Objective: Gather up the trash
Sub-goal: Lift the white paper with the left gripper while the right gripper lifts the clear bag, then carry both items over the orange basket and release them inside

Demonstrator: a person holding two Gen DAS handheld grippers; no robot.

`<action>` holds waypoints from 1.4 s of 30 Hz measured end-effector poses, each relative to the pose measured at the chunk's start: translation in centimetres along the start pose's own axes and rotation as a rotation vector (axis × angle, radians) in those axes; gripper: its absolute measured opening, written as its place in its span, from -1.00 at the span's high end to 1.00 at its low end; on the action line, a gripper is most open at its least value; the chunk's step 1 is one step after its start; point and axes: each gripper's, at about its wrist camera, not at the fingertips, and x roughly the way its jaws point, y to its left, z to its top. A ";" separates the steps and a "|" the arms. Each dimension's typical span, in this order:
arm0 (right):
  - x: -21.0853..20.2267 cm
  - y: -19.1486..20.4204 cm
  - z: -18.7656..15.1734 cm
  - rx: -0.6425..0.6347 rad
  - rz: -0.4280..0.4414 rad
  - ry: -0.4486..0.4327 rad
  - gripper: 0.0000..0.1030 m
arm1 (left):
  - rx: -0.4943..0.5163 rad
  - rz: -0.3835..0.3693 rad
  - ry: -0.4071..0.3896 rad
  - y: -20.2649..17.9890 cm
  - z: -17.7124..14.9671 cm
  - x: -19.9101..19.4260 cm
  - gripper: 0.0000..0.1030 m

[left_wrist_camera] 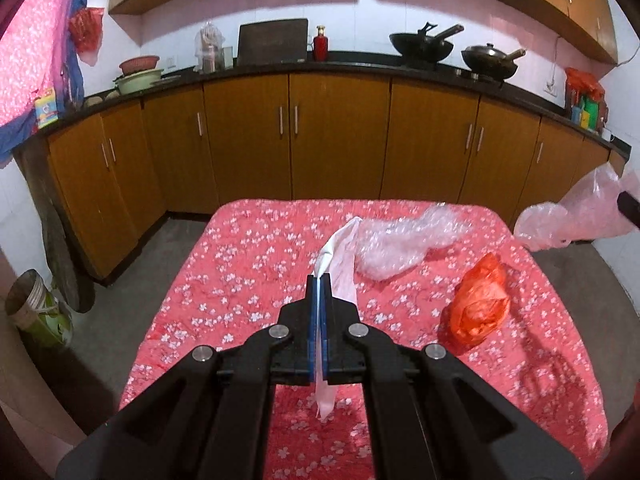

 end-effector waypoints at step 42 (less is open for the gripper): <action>-10.4 -21.1 -5.9 0.091 -0.332 0.041 0.95 | 0.204 -0.378 -0.023 -23.9 -1.3 -6.4 0.98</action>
